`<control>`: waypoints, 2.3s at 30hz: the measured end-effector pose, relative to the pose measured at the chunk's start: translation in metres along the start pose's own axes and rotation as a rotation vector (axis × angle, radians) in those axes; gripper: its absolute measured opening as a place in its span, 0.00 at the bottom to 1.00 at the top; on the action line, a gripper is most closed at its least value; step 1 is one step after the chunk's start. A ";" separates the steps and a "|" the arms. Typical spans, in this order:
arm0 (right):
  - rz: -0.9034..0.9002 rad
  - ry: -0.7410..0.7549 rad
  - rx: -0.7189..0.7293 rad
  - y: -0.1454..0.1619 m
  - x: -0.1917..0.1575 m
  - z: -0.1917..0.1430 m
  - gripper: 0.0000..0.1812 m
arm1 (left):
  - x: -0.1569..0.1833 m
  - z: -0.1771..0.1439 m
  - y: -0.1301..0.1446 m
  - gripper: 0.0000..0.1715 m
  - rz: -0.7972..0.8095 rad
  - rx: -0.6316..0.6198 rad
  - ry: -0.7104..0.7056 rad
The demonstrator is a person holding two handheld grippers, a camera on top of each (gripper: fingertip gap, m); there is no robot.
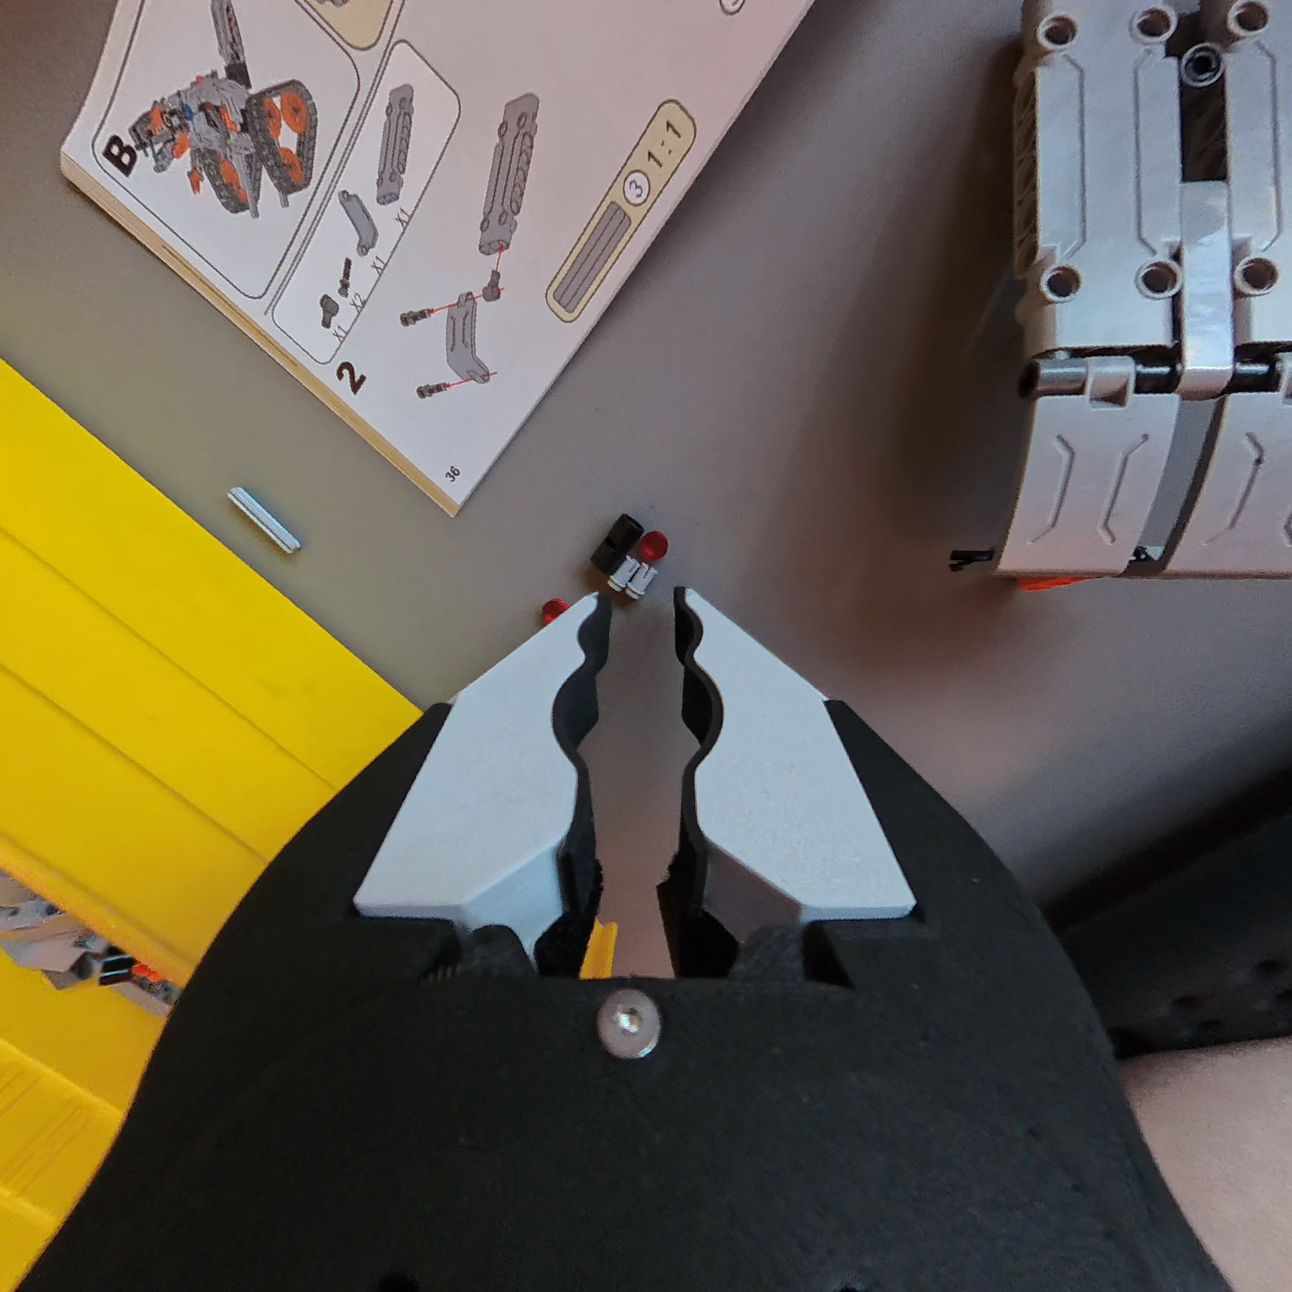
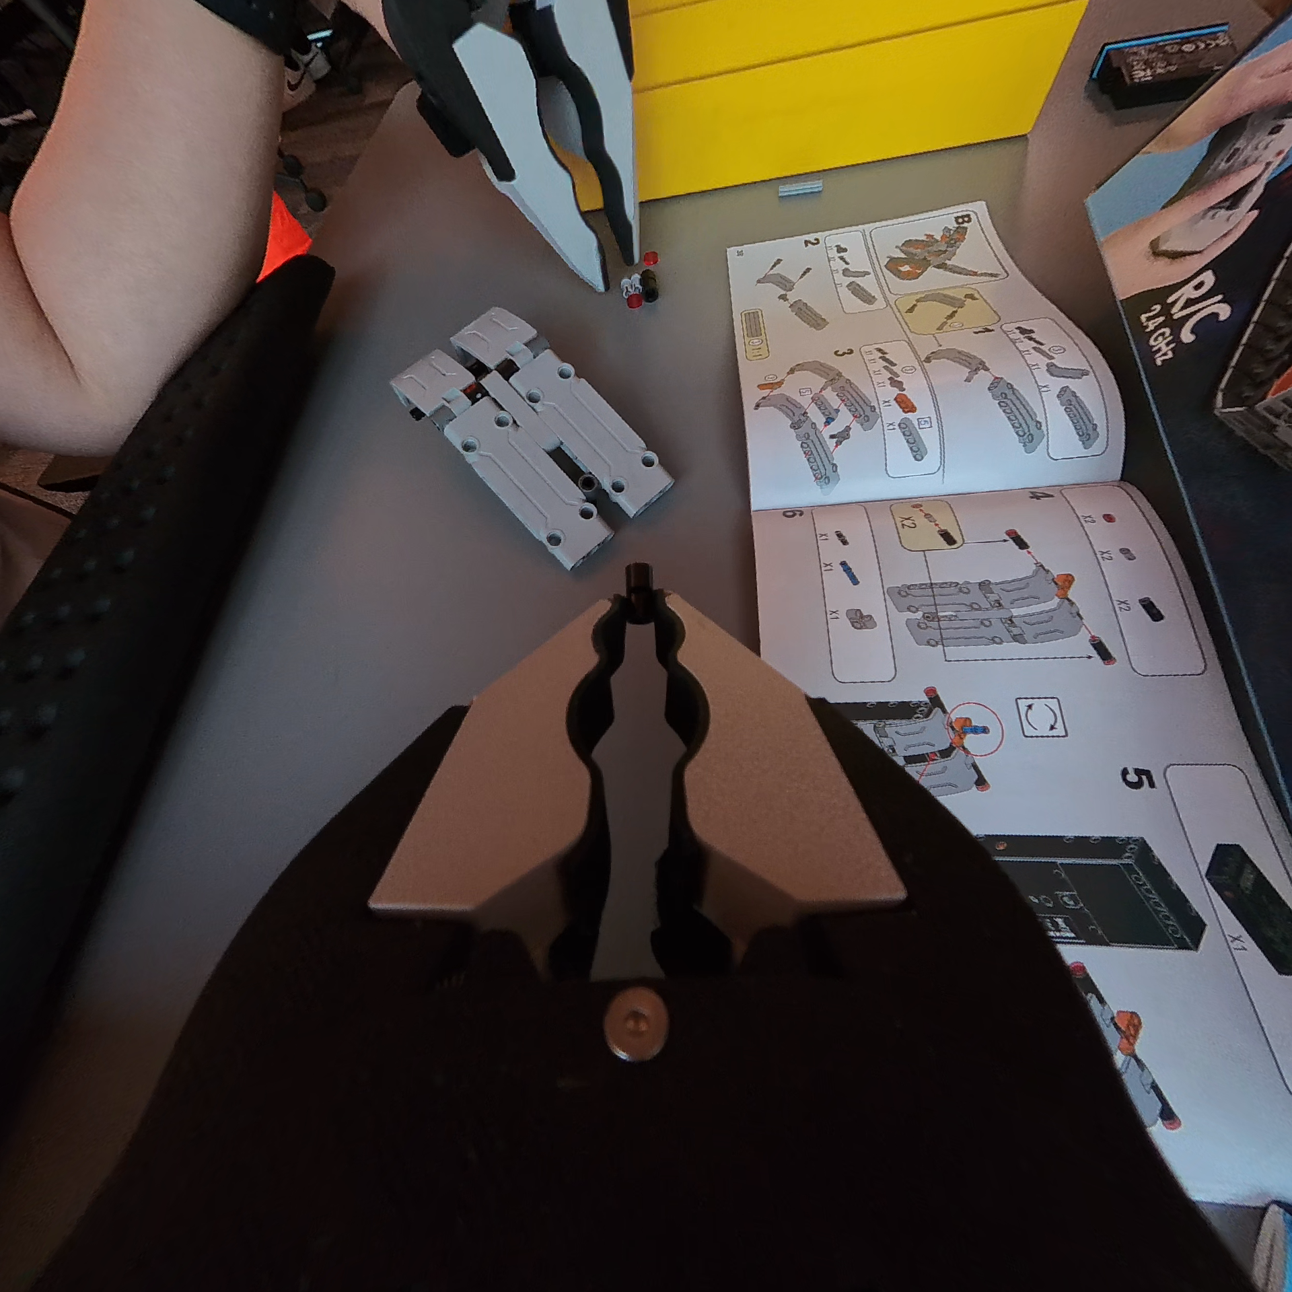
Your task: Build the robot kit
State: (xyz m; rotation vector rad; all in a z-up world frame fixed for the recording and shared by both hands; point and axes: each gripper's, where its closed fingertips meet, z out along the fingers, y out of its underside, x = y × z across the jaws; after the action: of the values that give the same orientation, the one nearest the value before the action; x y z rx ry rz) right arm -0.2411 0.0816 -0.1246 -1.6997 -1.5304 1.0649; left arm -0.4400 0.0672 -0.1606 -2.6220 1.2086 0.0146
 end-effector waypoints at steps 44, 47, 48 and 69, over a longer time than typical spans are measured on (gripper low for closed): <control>0.021 -0.033 0.008 0.001 -0.002 -0.002 0.04 | 0.019 0.002 -0.011 0.01 0.108 0.070 0.037; 0.021 -0.035 0.009 0.001 -0.002 -0.002 0.04 | 0.017 -0.006 -0.021 0.01 0.094 0.122 0.021; 0.019 -0.034 0.012 0.000 -0.002 -0.003 0.04 | 0.019 -0.012 -0.028 0.01 0.097 0.158 0.027; 0.111 -0.066 -0.053 0.025 -0.008 -0.089 0.04 | 0.135 -0.026 -0.187 0.00 0.400 0.290 0.169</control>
State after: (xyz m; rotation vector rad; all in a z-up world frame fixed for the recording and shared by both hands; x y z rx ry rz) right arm -0.1512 0.0765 -0.1009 -1.8201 -1.5334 1.1568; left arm -0.2137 0.0765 -0.1089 -2.1357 1.6368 -0.2910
